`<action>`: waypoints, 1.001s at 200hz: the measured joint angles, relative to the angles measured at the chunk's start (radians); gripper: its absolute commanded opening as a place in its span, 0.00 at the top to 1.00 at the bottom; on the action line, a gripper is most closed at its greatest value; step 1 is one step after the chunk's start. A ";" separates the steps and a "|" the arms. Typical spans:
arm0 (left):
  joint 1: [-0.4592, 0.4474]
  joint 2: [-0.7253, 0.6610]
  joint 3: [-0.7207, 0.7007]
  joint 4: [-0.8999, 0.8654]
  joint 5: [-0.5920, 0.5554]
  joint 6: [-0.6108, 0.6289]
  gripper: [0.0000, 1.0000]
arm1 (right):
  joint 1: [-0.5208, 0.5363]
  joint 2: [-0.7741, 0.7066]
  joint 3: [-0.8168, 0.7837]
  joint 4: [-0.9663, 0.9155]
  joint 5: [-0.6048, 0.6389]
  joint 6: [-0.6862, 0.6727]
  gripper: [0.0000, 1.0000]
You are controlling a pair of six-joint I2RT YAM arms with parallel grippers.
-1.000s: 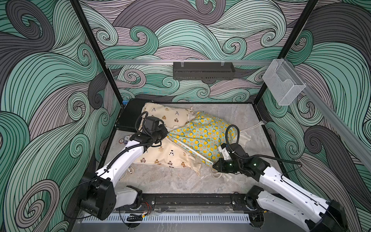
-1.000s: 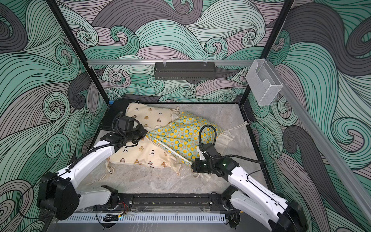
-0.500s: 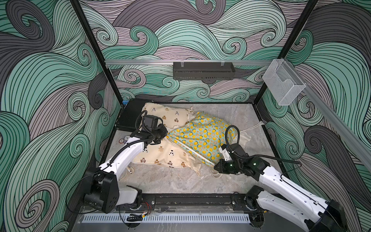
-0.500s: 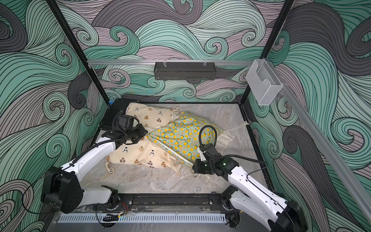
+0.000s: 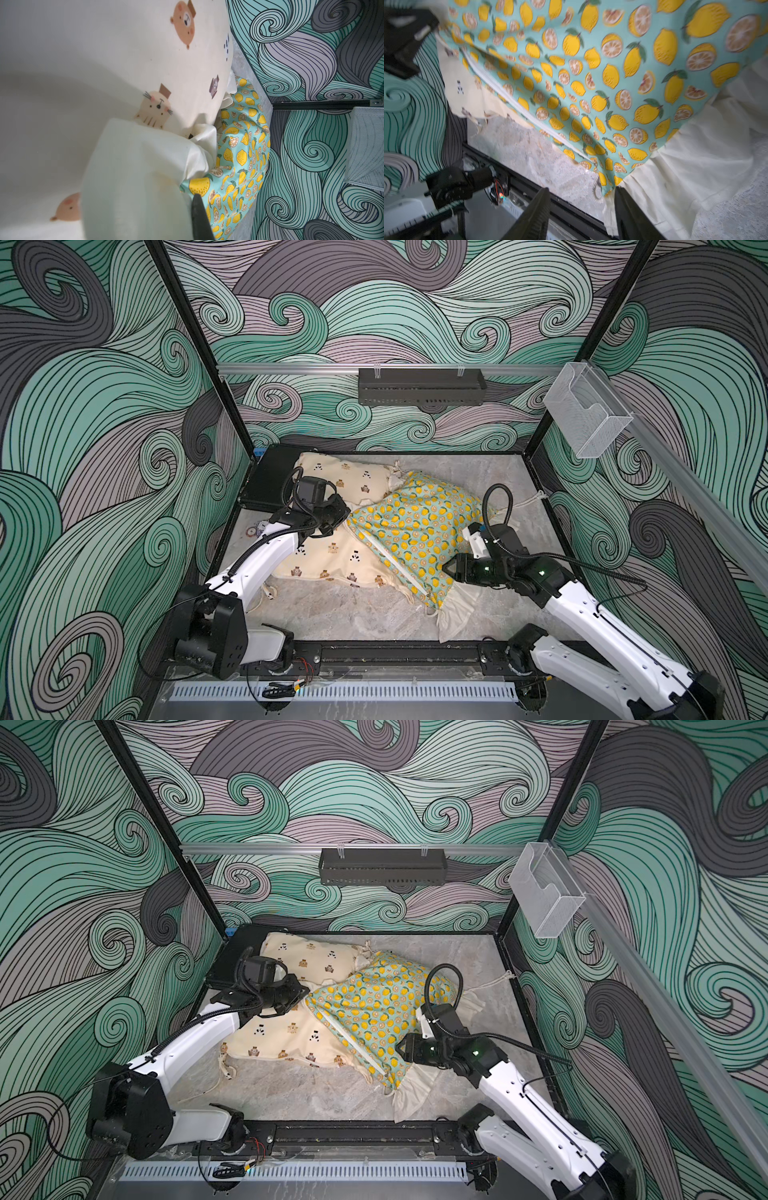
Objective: Zip up pillowcases
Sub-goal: Zip the zipper on the pillowcase, then place the pillowcase at the center of the board.
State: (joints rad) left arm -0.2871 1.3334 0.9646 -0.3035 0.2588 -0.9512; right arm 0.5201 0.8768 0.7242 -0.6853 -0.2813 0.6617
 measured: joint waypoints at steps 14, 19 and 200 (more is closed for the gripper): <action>0.000 0.000 0.000 0.000 0.001 0.000 1.00 | -0.060 0.023 0.000 -0.008 0.005 0.001 0.23; 0.000 0.000 0.000 0.001 0.001 0.000 1.00 | -0.082 0.037 0.000 -0.010 0.009 0.003 0.20; 0.000 -0.002 -0.008 0.004 0.051 0.009 1.00 | -0.276 0.502 -0.100 0.570 -0.048 0.169 0.59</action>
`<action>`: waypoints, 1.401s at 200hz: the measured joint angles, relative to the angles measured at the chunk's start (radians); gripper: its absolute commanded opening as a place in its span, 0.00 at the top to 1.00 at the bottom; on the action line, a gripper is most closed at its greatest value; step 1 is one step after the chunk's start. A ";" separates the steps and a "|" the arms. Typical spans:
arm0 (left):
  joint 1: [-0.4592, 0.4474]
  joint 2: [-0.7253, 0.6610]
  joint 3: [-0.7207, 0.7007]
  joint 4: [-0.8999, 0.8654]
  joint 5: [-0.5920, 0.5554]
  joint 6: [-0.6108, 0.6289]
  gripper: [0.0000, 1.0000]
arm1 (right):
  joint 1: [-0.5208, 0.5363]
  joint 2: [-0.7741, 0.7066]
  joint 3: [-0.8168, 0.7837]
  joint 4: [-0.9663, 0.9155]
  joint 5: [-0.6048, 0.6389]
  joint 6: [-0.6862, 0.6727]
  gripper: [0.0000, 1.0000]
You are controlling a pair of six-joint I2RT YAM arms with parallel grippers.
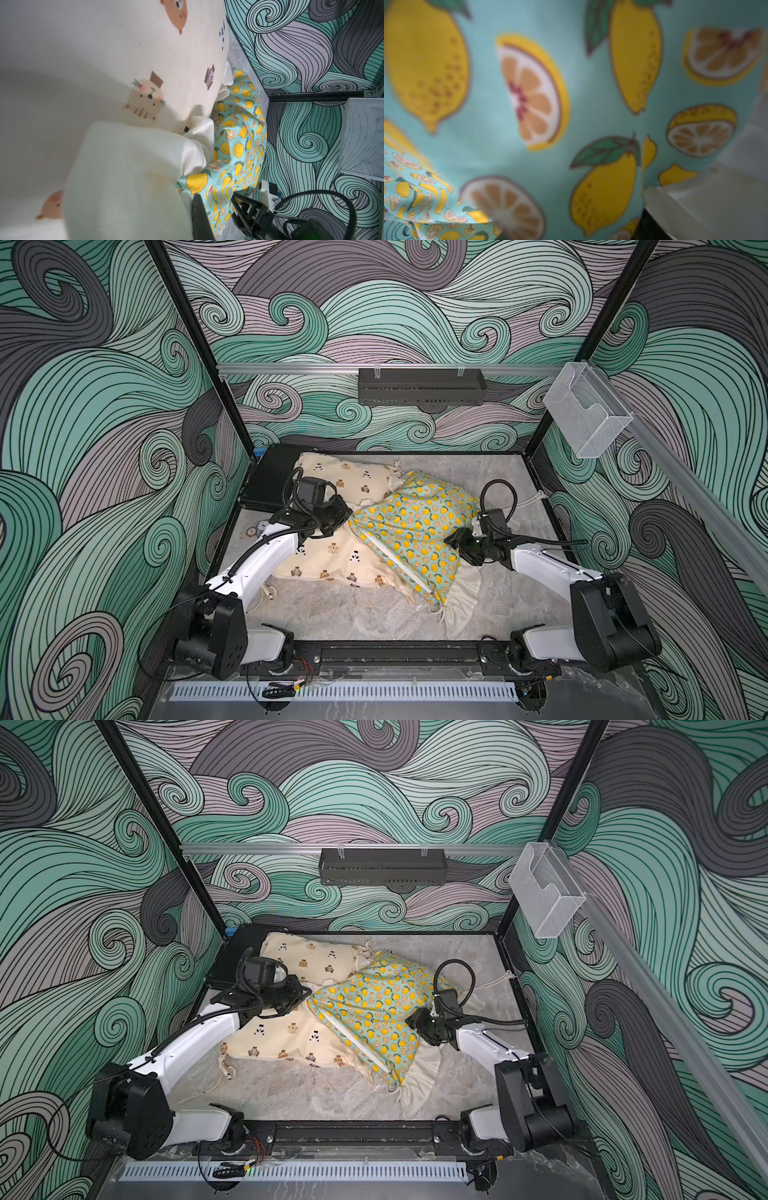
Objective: Zip up pillowcases
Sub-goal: Place the pillowcase at the center of the board.
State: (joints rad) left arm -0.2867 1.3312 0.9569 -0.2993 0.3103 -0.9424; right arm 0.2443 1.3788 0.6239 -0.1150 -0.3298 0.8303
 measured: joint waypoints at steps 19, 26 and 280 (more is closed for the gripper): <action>-0.010 0.000 0.000 0.001 0.014 0.001 1.00 | -0.011 -0.016 -0.004 0.017 0.018 0.006 0.76; -0.014 0.000 0.000 0.002 0.018 0.001 1.00 | -0.016 -0.032 -0.004 0.016 0.029 0.006 0.81; -0.770 0.522 0.391 0.153 -0.248 -0.069 1.00 | -0.355 0.056 0.510 -0.094 0.164 -0.183 1.00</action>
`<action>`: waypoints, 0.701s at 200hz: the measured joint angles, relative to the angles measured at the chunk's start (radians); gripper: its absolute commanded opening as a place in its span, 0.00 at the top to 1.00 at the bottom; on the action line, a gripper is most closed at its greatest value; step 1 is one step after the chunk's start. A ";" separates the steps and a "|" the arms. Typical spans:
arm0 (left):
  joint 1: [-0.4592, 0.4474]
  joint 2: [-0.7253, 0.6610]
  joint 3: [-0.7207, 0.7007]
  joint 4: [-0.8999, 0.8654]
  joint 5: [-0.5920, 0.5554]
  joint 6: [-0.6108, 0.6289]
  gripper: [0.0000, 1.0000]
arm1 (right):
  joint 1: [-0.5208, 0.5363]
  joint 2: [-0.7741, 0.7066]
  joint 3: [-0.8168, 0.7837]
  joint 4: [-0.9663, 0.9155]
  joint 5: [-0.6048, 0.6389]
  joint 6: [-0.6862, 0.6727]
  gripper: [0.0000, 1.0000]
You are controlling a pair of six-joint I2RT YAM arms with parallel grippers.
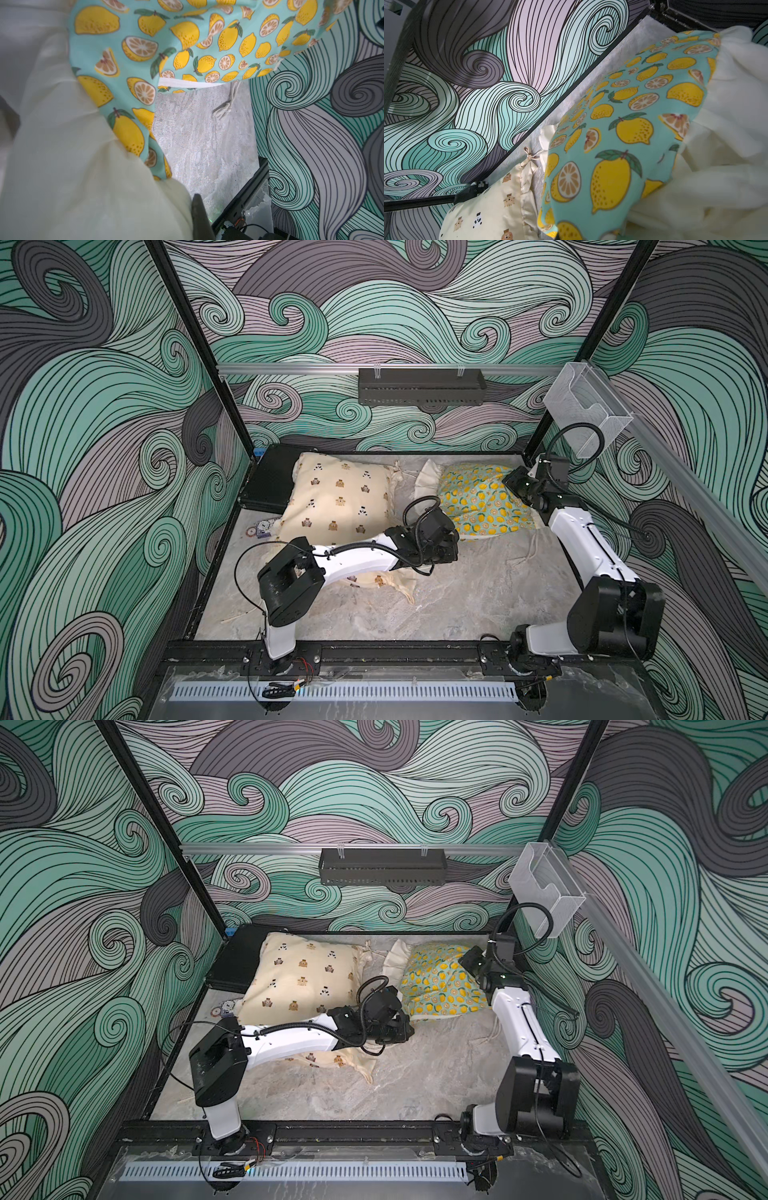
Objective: Zip up pillowcases
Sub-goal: Place the pillowcase at the center of the board.
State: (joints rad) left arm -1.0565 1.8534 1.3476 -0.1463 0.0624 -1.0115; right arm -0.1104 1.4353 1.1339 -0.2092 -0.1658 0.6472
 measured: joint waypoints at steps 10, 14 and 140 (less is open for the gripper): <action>-0.003 0.016 0.000 0.007 -0.006 -0.015 1.00 | 0.000 0.013 0.000 0.006 -0.003 0.000 0.99; -0.006 0.024 0.000 0.010 -0.008 -0.022 1.00 | 0.000 0.019 0.000 0.007 -0.003 -0.002 0.98; -0.120 0.157 0.085 0.005 -0.038 -0.051 1.00 | -0.021 -0.006 -0.047 -0.188 0.229 -0.022 0.19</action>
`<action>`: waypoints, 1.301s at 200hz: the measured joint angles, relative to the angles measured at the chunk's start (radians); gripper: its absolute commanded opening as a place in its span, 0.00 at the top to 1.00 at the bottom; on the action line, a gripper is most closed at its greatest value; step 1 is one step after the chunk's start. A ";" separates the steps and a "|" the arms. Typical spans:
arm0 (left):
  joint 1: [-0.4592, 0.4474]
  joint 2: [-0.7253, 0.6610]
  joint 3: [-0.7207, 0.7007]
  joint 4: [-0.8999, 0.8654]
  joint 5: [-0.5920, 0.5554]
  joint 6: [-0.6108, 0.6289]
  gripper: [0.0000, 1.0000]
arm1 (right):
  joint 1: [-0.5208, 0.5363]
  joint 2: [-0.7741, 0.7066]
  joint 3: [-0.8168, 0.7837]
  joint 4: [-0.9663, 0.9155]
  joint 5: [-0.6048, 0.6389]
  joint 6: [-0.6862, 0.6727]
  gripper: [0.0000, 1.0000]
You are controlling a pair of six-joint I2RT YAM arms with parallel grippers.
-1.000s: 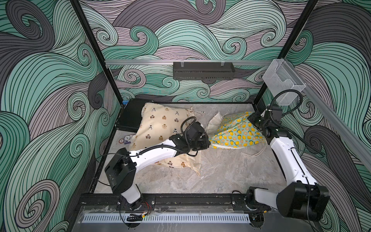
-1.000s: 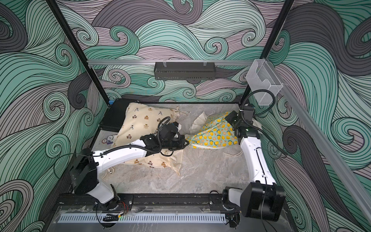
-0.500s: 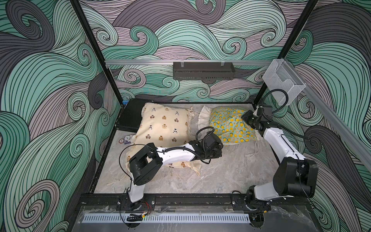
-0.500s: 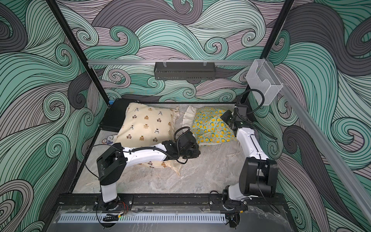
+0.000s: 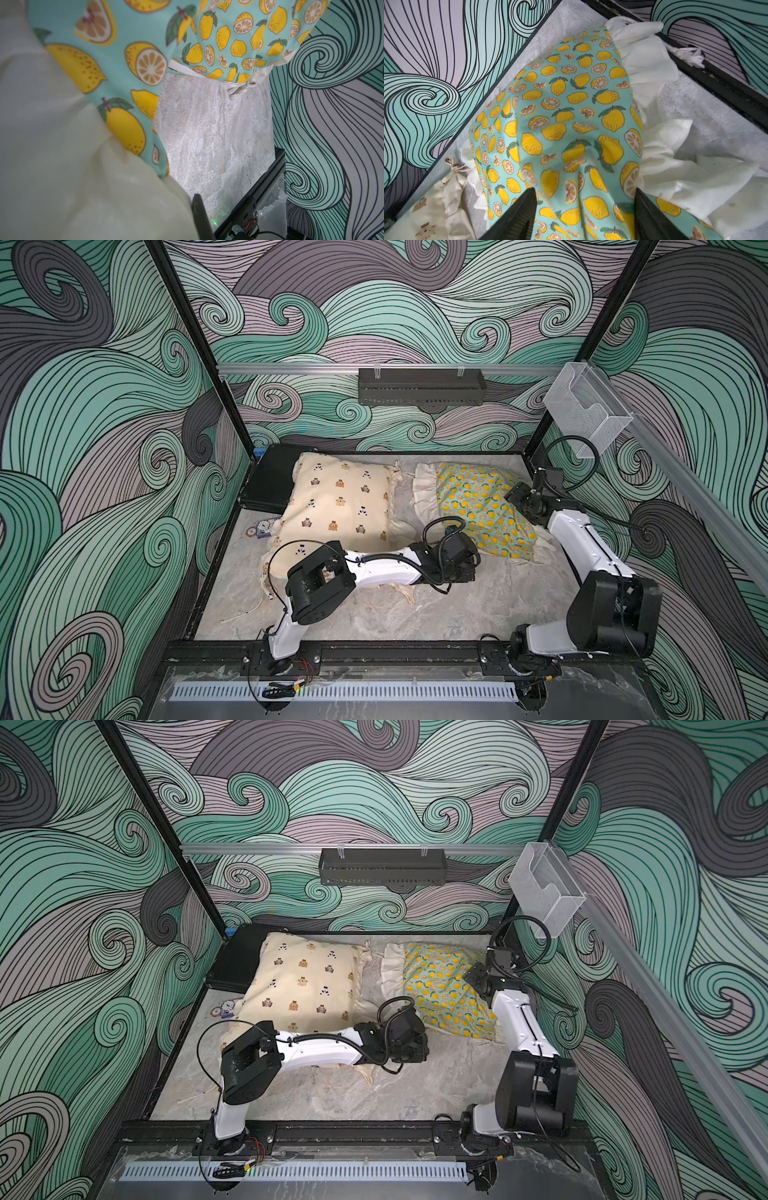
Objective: Zip up pillowcases
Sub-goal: Place the pillowcase at the center of the board, then reset both arms
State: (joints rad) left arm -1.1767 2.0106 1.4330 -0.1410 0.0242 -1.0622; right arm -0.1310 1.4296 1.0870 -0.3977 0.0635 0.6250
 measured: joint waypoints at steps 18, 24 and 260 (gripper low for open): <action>-0.015 0.000 -0.003 -0.014 -0.014 0.008 1.00 | 0.000 -0.004 0.026 -0.029 -0.002 -0.014 0.14; -0.018 0.000 -0.002 -0.021 -0.017 0.012 1.00 | 0.000 -0.001 0.037 -0.038 -0.007 -0.017 0.13; 0.091 -0.676 -0.421 -0.165 -0.587 0.277 0.03 | 0.352 0.033 -0.251 0.039 -0.086 -0.109 0.01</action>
State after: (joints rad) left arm -1.0859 1.3346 1.0119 -0.3061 -0.5632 -0.7849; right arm 0.2207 1.4628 0.8360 -0.3584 -0.0227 0.5156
